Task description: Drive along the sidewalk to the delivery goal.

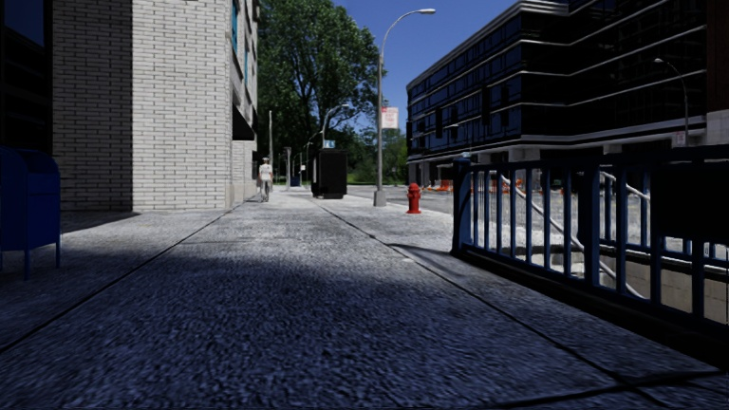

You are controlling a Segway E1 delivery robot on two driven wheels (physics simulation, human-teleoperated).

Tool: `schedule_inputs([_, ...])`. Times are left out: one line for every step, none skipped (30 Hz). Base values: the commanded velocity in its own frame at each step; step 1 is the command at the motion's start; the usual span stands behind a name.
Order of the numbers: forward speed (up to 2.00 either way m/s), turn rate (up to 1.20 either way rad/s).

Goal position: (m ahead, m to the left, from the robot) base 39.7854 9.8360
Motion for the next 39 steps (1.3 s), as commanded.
schedule_inputs([2.0, 0.08])
schedule_inputs([2.0, 0.04])
schedule_inputs([2.0, 0.01])
schedule_inputs([2.0, 0.0])
schedule_inputs([2.0, 0.0])
schedule_inputs([2.0, 0.0])
schedule_inputs([2.0, 0.0])
schedule_inputs([2.0, 0.0])
schedule_inputs([2.0, 0.0])
schedule_inputs([2.0, 0.0])
schedule_inputs([2.0, 0.0])
schedule_inputs([2.0, 0.0])
schedule_inputs([2.0, 0.0])
schedule_inputs([2.0, 0.0])
schedule_inputs([2.0, 0.0])
schedule_inputs([2.0, 0.0])
schedule_inputs([2.0, 0.0])
schedule_inputs([2.0, 0.0])
schedule_inputs([2.0, 0.0])
schedule_inputs([2.0, 0.0])
schedule_inputs([2.0, 0.0])
schedule_inputs([2.0, 0.0])
schedule_inputs([2.0, 0.0])
schedule_inputs([2.0, 0.0])
schedule_inputs([2.0, 0.0])
schedule_inputs([2.0, 0.01])
schedule_inputs([2.0, 0.01])
schedule_inputs([2.0, 0.16])
schedule_inputs([2.0, 0.38])
schedule_inputs([2.0, 0.52])
schedule_inputs([2.0, 0.58])
schedule_inputs([2.0, 0.59])
schedule_inputs([2.0, 0.43])
schedule_inputs([2.0, 0.43])
schedule_inputs([2.0, 0.04])
schedule_inputs([2.0, 0.0])
schedule_inputs([2.0, 0.0])
schedule_inputs([2.0, 0.0])
schedule_inputs([2.0, 0.0])
